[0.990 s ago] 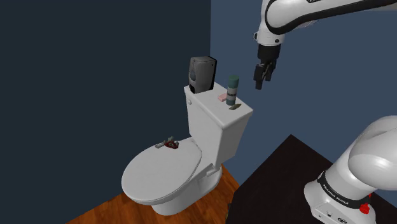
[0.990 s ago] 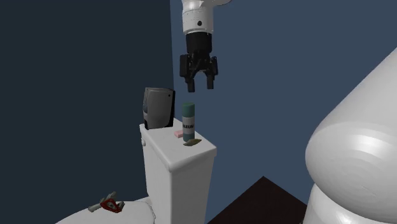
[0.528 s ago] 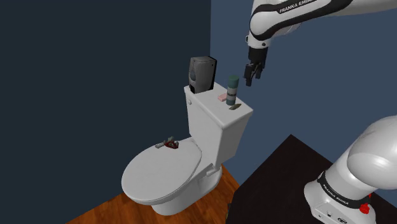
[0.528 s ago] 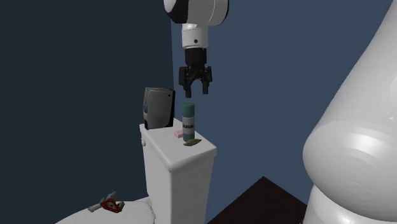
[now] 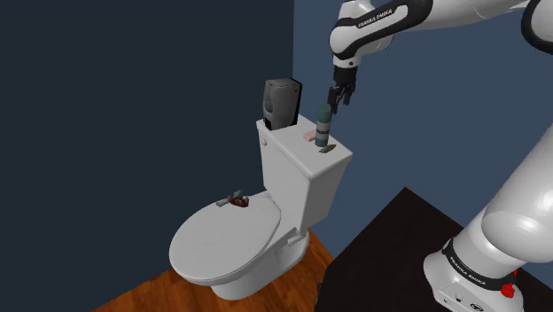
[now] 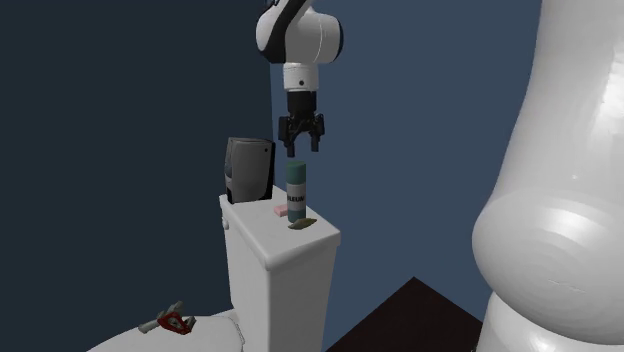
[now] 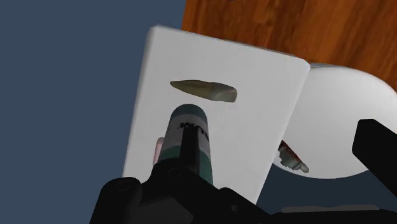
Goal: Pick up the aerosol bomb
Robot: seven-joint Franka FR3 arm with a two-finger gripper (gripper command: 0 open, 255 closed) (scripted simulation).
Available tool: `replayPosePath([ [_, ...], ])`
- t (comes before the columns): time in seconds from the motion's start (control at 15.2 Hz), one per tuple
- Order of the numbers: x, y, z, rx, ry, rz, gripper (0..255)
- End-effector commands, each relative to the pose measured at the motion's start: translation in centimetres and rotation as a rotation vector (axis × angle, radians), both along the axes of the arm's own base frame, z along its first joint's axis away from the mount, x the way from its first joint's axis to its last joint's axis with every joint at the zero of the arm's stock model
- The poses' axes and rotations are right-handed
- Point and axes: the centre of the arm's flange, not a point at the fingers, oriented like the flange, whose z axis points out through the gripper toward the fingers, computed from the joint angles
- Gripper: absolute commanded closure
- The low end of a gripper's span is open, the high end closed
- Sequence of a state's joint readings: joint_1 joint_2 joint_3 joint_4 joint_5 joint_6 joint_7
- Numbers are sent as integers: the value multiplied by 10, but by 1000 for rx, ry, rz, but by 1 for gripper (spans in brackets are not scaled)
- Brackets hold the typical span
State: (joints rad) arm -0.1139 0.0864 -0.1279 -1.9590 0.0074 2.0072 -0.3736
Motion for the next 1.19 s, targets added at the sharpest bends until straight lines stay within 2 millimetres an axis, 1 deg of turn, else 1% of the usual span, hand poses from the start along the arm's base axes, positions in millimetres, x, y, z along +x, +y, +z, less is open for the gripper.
replayPosePath([
  [0.0,24,-13,-11,-3,-10,-4,0],
  [0.4,84,-51,-34,-9,-38,-15,0],
  [0.46,87,-53,-36,-10,-40,-16,0],
  [0.86,87,-53,-67,-10,-40,-16,0],
  [0.92,87,-53,-76,-10,-40,-16,0],
  [1.06,87,-53,-76,-10,-40,-16,0],
  [1.12,87,-53,-76,-10,-40,-16,255],
])
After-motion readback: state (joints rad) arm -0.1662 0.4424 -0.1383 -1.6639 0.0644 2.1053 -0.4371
